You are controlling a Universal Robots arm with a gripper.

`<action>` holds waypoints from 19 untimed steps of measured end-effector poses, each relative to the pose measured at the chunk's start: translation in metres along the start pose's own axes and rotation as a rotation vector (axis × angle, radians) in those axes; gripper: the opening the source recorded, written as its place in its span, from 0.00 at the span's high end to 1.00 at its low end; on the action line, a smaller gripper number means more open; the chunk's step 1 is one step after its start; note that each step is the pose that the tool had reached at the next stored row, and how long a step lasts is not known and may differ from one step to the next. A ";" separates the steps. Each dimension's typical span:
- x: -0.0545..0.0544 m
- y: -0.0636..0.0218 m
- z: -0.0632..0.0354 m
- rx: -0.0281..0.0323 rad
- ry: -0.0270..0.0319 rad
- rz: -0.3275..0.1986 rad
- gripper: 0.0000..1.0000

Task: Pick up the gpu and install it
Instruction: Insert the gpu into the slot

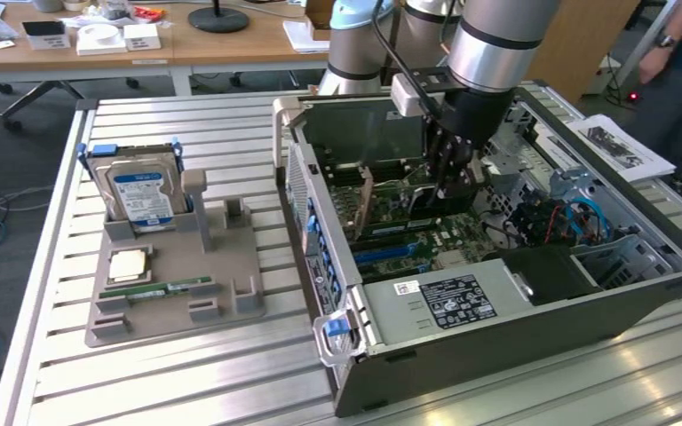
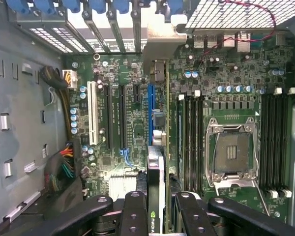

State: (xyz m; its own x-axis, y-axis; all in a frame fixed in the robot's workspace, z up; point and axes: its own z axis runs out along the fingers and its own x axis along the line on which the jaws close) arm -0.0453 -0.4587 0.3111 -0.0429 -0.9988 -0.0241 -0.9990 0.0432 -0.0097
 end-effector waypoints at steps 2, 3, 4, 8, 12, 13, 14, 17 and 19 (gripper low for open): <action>0.000 0.0001 0.0017 0.0000 -0.0001 -0.002 0.73; 0.000 0.0000 0.0019 -0.0001 0.0001 -0.002 0.73; 0.000 0.0001 0.0019 -0.0002 0.0004 -0.002 0.73; 0.000 0.0004 0.0054 0.0000 0.0000 -0.002 0.73; 0.000 0.0008 0.0105 0.0000 -0.0001 -0.003 0.73; 0.000 0.0008 0.0117 0.0000 -0.0002 -0.003 0.73; 0.000 0.0009 0.0127 0.0000 0.0000 -0.003 0.73; 0.000 0.0011 0.0162 -0.0001 0.0000 -0.003 0.73; 0.000 0.0012 0.0184 -0.0001 0.0000 -0.004 0.73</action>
State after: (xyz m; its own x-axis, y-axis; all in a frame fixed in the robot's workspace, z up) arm -0.0464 -0.4587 0.2927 -0.0393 -0.9989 -0.0241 -0.9992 0.0396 -0.0097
